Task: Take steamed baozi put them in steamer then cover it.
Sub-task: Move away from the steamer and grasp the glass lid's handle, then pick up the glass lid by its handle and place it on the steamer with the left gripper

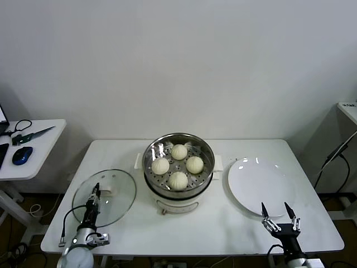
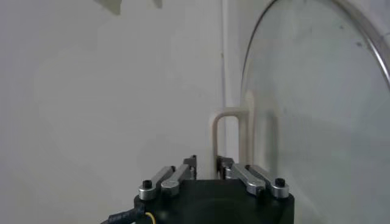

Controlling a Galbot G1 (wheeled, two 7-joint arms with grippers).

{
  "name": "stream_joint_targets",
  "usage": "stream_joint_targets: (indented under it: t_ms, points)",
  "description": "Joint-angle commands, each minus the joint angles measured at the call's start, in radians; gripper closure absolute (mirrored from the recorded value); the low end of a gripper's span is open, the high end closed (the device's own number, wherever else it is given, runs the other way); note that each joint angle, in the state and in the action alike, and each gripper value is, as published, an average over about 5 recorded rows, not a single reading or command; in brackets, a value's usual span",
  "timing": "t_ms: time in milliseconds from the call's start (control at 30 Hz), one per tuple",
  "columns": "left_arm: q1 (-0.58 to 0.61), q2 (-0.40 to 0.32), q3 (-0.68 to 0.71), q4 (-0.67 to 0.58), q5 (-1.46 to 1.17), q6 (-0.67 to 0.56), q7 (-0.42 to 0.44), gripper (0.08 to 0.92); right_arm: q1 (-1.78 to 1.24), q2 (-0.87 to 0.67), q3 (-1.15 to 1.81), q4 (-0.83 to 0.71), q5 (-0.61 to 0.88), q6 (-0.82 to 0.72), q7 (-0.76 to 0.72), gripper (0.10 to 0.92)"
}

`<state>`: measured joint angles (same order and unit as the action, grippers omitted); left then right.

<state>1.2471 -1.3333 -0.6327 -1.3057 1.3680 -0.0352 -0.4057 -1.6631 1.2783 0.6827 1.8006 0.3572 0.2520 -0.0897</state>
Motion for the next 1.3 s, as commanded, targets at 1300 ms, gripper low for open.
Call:
stream_joint_targets:
  t_ms: [1300]
  points:
    - [-0.180,0.225,0.532,-0.888,-0.094,0.696,0.748,0.869,0.040,-0.003,0.003,-0.009,-0.041,-0.010,0.016,0.203]
